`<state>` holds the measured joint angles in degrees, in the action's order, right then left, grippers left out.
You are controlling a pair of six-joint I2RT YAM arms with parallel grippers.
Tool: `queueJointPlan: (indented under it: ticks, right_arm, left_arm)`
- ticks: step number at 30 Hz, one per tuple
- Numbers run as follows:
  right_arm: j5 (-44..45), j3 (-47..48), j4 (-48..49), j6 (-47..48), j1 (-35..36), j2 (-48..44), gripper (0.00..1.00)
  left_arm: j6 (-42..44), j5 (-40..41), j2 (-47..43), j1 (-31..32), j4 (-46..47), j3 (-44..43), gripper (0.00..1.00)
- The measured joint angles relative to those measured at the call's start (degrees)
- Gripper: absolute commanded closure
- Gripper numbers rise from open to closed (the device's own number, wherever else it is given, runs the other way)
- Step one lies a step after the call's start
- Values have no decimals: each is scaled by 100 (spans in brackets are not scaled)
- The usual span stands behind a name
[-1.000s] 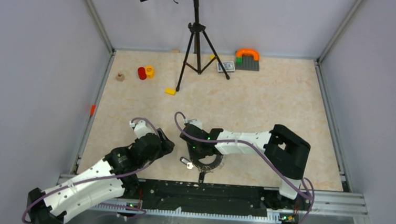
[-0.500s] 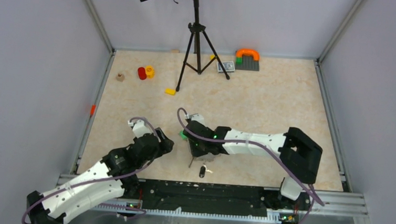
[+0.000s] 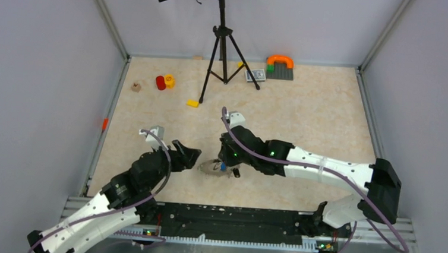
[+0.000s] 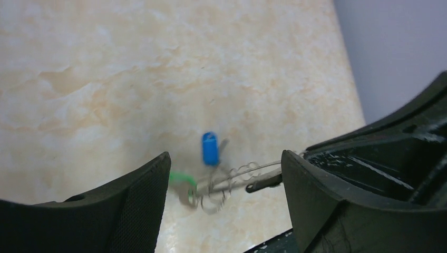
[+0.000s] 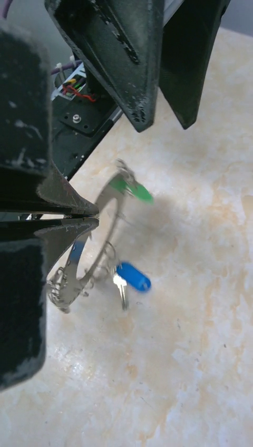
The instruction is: Remove the keys from the keyring
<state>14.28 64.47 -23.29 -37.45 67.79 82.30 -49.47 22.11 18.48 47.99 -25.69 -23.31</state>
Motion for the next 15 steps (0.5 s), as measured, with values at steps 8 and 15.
queueJointPlan:
  ticks: [8,15]
  right_arm:
    - [326,83,-111,-26,0,-577,100]
    - [946,625,-531,-323,0,-925,100]
  left_arm:
    - [1064,-1305,-229,-2,1156,-28,27]
    - [1648,-2356,-203,-2,1709,-485,26]
